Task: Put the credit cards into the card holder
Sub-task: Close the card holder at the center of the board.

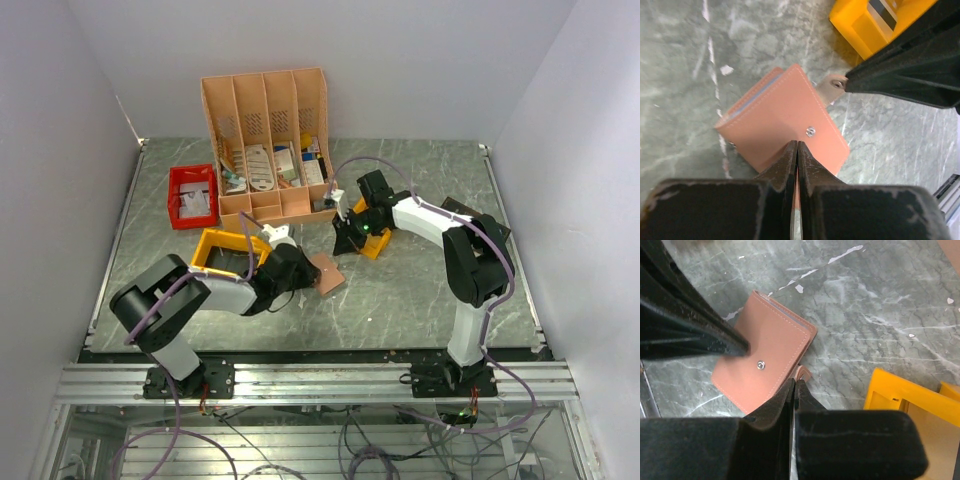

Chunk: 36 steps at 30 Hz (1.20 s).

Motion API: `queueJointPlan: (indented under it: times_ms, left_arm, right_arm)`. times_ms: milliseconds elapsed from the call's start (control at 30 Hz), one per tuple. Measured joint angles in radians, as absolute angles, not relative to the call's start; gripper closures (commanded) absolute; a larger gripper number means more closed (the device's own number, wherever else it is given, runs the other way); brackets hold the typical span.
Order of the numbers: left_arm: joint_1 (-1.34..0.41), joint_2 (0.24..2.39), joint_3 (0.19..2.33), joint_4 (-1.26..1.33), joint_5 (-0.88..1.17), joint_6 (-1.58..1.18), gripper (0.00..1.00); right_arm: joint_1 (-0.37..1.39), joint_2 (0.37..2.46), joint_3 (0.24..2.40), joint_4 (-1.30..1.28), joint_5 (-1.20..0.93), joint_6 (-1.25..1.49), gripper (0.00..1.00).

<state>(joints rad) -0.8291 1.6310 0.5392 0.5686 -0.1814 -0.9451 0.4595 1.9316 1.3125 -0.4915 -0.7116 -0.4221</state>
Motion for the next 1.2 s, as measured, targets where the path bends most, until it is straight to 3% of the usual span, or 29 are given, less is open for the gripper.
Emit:
queueJointPlan:
  times_ms: [333,667,1200]
  left_arm:
    - [-0.696,1.62,0.643,0.397,0.016,-0.826,0.9]
    - [-0.695,1.737,0.713,0.442,0.185,-0.797,0.93]
    - [-0.633,1.687,0.643,0.511,0.295,-0.82,0.91]
  right_arm:
    - [0.447,1.932,1.312,-0.491,-0.759,-0.422,1.0]
    - [0.425,1.932,1.313,-0.505,-0.829,-0.439,1.0]
    - [0.412,1.932,1.313,-0.567,-0.931,-0.595,1.0]
